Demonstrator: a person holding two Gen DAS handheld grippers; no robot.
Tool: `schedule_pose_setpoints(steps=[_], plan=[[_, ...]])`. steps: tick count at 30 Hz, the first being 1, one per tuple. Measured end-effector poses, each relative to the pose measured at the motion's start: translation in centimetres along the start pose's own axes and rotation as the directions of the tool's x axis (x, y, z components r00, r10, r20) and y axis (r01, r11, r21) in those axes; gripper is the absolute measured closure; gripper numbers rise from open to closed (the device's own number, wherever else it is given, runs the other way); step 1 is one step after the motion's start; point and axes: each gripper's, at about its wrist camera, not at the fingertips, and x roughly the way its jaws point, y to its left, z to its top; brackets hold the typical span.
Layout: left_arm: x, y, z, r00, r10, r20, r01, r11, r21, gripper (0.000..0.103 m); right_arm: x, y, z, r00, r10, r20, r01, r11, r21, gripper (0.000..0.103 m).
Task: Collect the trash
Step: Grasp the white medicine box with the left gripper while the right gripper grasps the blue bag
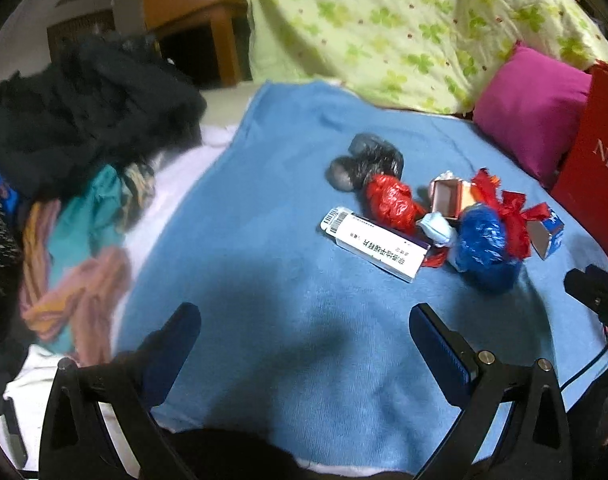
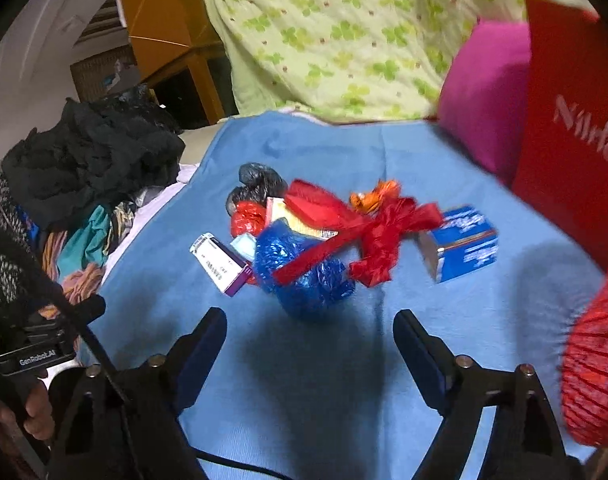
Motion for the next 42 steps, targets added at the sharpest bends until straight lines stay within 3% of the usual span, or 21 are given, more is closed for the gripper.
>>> schedule_pose_setpoints(steps=[6,10,12,16,19,21,23,25,27,30,35,38,39,42], plan=[[4.3,0.1,2.8,0.996,-0.066,-0.065,0.063,0.997,-0.049,0.0,5.9,-0.7,1.0,0.991,0.117,-0.069,-0.11,0.989,0.096,0.022],[7.9,-0.1,4.7,0.982,-0.131,-0.134,0.115,0.986,-0.118,0.0,9.4,-0.7,1.2,0.978,0.182,-0.103,-0.169,0.978,0.122,0.022],[9.8,-0.4,5.4,0.973,-0.155,-0.171,0.13,0.98,-0.15,0.0,10.5,-0.5,1.2,0.969,0.213,-0.128,-0.195,0.971,0.14,0.038],[13.8,-0.7,6.3,0.95,-0.195,-0.245,0.134,0.96,-0.245,0.0,11.1,-0.7,0.8,0.961,0.25,-0.121,-0.228,0.959,0.167,0.051],[15.8,-1.1,6.6,0.926,-0.245,-0.287,0.153,0.939,-0.308,0.01,10.7,-1.2,0.4,0.954,0.277,-0.116,-0.253,0.949,0.187,0.054],[16.8,-1.7,6.5,0.912,-0.26,-0.317,0.153,0.933,-0.325,0.028,9.8,-1.5,0.0,0.948,0.299,-0.109,-0.273,0.939,0.209,0.055],[17.1,-2.3,6.2,0.904,-0.279,-0.323,0.171,0.93,-0.325,0.036,9.0,-2.0,-0.5,0.941,0.322,-0.102,-0.291,0.927,0.238,0.056],[17.0,-2.9,6.1,0.917,-0.234,-0.323,0.144,0.949,-0.279,0.046,8.0,-2.6,-1.2,0.932,0.35,-0.095,-0.315,0.911,0.268,0.056],[16.5,-2.8,5.9,0.916,-0.253,-0.31,0.165,0.944,-0.285,0.059,7.0,-2.8,-1.9,0.921,0.381,-0.085,-0.342,0.893,0.294,0.056],[15.7,-2.0,5.4,0.908,-0.287,-0.306,0.192,0.933,-0.304,0.06,5.4,-3.2,-2.9,0.907,0.415,-0.077,-0.369,0.869,0.329,0.056],[13.0,-0.7,3.2,0.916,-0.28,-0.288,0.202,0.941,-0.272,0.061,3.2,-3.8,-4.0,0.88,0.473,-0.049,-0.424,0.826,0.372,0.056],[10.5,-0.3,2.0,0.93,-0.264,-0.256,0.206,0.951,-0.231,0.061,1.7,-3.8,-4.7,0.865,0.501,-0.022,-0.456,0.805,0.38,0.056],[10.0,-0.4,1.8,0.934,-0.26,-0.247,0.209,0.954,-0.215,0.061,1.3,-3.9,-5.0,0.869,0.495,-0.018,-0.452,0.807,0.379,0.056],[8.2,-0.2,0.7,0.946,-0.234,-0.223,0.202,0.967,-0.157,0.061,1.3,-4.0,-6.3,0.906,0.419,-0.057,-0.374,0.858,0.353,0.053]])
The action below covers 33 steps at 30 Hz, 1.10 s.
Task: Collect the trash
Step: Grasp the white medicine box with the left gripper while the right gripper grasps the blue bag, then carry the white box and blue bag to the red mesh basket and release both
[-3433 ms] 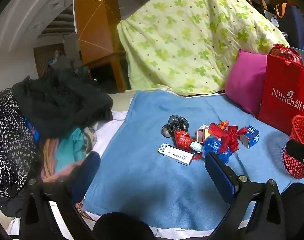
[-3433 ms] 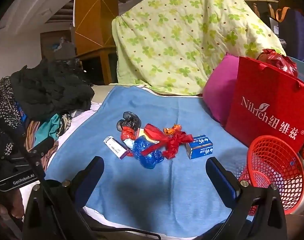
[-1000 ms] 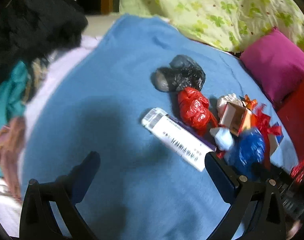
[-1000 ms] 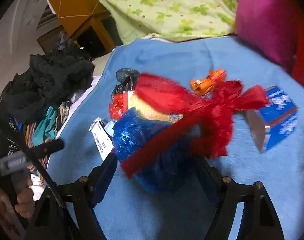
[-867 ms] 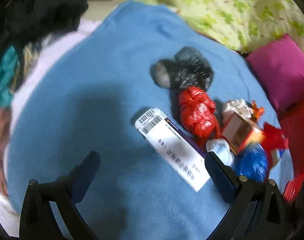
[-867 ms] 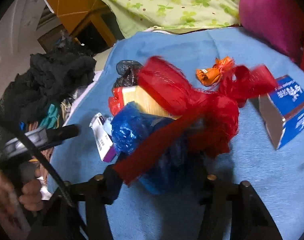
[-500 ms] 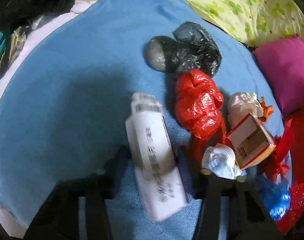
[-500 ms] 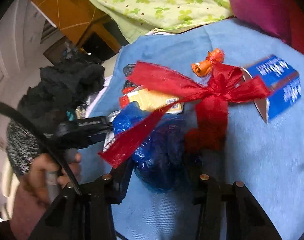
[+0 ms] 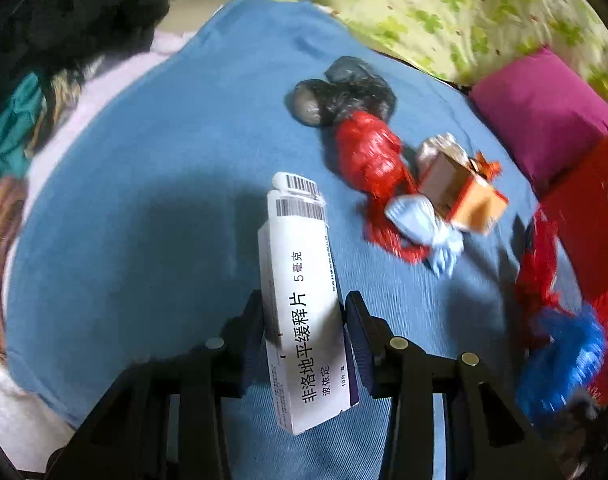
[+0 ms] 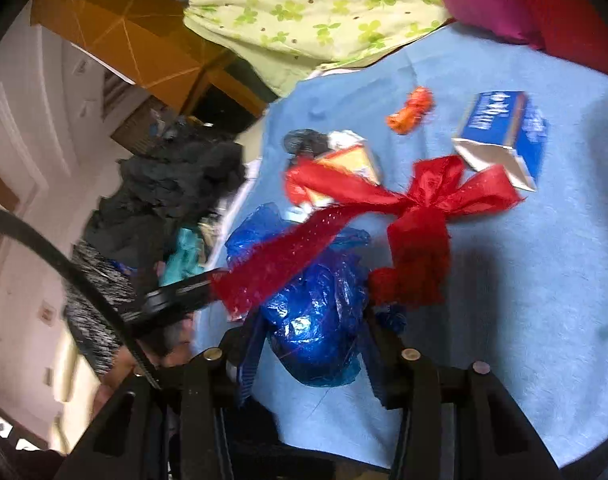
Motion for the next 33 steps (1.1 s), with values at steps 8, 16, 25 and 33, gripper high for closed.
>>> schedule_pose_setpoints(steps=[8,16,25,33], plan=[[-3.2,-1.8,-1.9,0.996,0.022,0.09,-0.031,0.995,0.099,0.061,2.4,-1.2,-1.2,0.997,-0.044,-0.066,0.046,0.999,0.024,0.051],[-5.6,-2.8,-1.9,0.984,0.016,0.176,-0.044,0.987,0.155,0.061,-0.1,-1.7,-0.4,1.0,0.009,-0.024,-0.007,0.997,0.076,0.035],[-7.1,-4.2,-2.3,0.975,-0.037,0.221,-0.009,0.979,0.203,0.061,3.4,-3.5,4.6,0.996,-0.087,0.009,0.084,0.981,0.174,0.031],[-8.7,-6.3,-2.6,0.967,-0.076,0.243,0.01,0.965,0.263,0.061,6.0,-3.0,5.0,0.985,-0.172,-0.015,0.173,0.978,0.12,0.07]])
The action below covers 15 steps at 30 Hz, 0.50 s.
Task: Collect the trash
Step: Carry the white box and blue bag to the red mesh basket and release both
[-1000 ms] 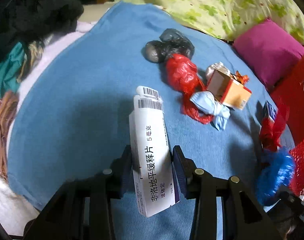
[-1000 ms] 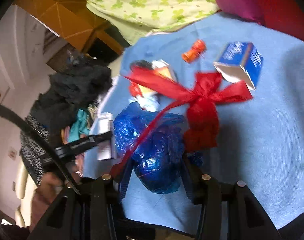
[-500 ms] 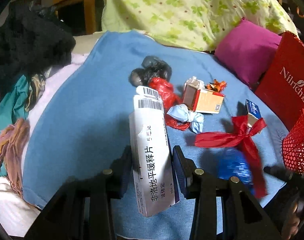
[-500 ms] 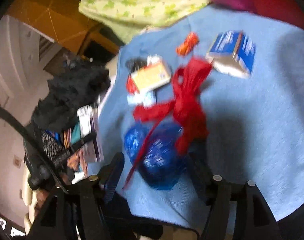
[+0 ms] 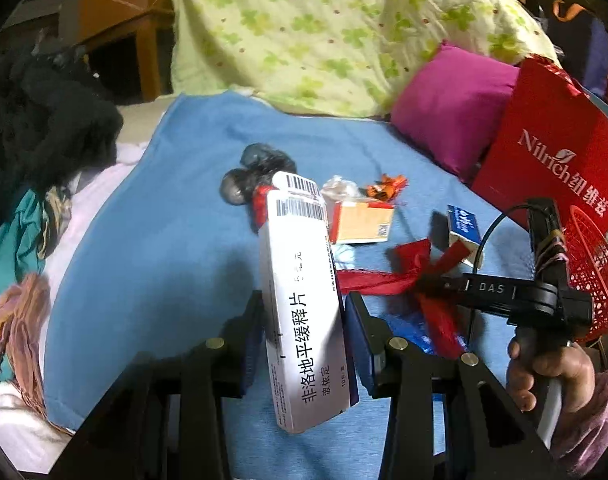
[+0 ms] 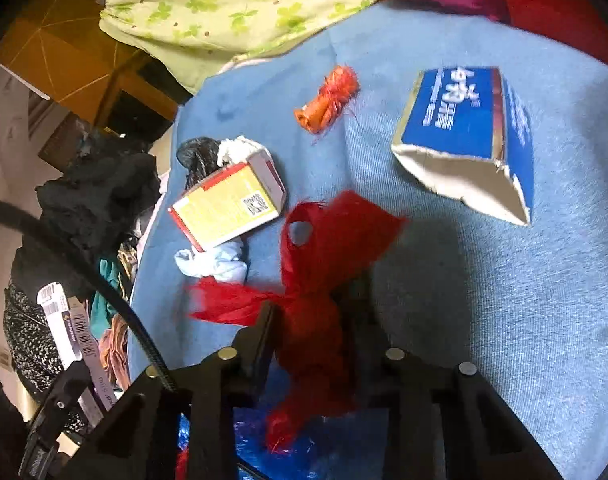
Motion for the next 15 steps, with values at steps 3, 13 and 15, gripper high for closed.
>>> schedule_pose_setpoints(steps=[3,13,15], plan=[[-0.6,-0.9,0.2,1.0,-0.014,0.012,0.014,1.0,0.019,0.061,-3.4,1.0,0.1,0.996,0.011,0.087,-0.006,0.998,-0.058,0.07],[-4.4,-7.6,2.2,0.984,-0.165,0.062,0.154,0.977,0.148,0.061,-21.6,0.6,-2.0,0.906,0.071,0.417,-0.027,0.994,-0.109,0.07],[-5.0,-9.7,2.9,0.973,-0.223,0.059,0.21,0.962,0.176,0.061,-24.9,-0.4,-2.6,0.882,0.053,0.467,-0.011,0.996,-0.093,0.07]])
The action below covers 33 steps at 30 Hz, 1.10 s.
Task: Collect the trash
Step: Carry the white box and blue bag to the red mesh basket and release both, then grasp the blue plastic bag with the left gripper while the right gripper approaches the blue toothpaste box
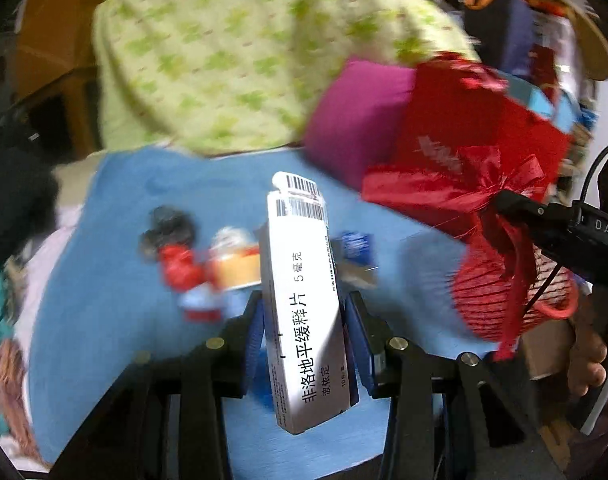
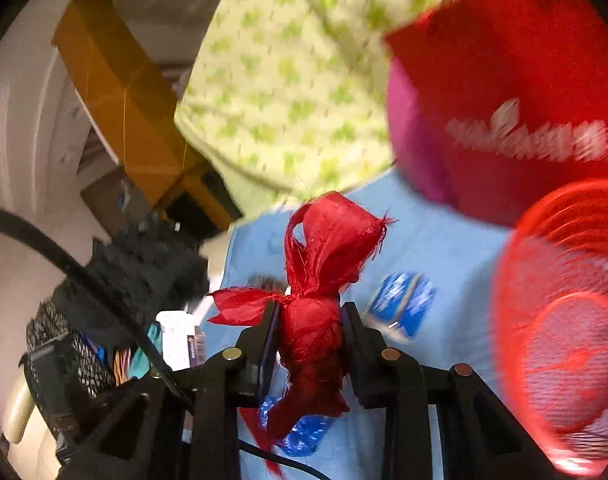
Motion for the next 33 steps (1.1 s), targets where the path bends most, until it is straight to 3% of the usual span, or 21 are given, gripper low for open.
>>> schedule_pose_setpoints(steps=[6,11,15,19,20,21,23,28,33], plan=[[0.9,-7.8,3.0,0.985,-0.172,-0.024,0.173,0.981,0.083,0.061,-7.3,-3.5,1.4,0.984,-0.122,0.126,0.12,0.993,0.025,0.07],[2.9,-14.8,5.2,0.958,-0.284,-0.05,0.288,0.947,0.14,0.061,-11.6,-7.9,1.5,0.937,-0.281,0.209,0.269,0.959,0.086,0.069],[4.8,-19.6,6.1,0.934,-0.348,-0.08,0.356,0.922,0.154,0.06,-12.7,-10.8,1.4,0.913,-0.352,0.207,0.328,0.934,0.143,0.068],[7.5,-22.8,6.4,0.926,-0.364,-0.106,0.377,0.91,0.172,0.058,-13.2,-13.6,1.0,0.912,-0.366,0.186,0.33,0.923,0.199,0.067],[8.1,-23.4,6.4,0.922,-0.371,-0.111,0.386,0.906,0.173,0.052,-13.2,-14.1,0.9,0.913,-0.368,0.175,0.331,0.921,0.208,0.067],[8.6,-23.6,6.4,0.923,-0.369,-0.113,0.384,0.907,0.174,0.041,-13.1,-14.4,0.9,0.914,-0.369,0.166,0.331,0.918,0.219,0.057],[9.3,-23.6,6.4,0.934,-0.343,-0.104,0.356,0.918,0.174,0.036,-13.1,-14.8,0.7,0.917,-0.36,0.171,0.315,0.917,0.245,0.031],[8.6,-21.1,6.5,0.944,-0.318,-0.085,0.328,0.931,0.159,0.036,-13.4,-14.0,1.1,0.913,-0.341,0.224,0.294,0.931,0.218,0.031],[5.3,-14.9,5.4,0.975,-0.222,0.0,0.22,0.963,0.154,0.035,-14.0,-10.1,1.2,0.919,-0.266,0.291,0.238,0.963,0.127,0.031]])
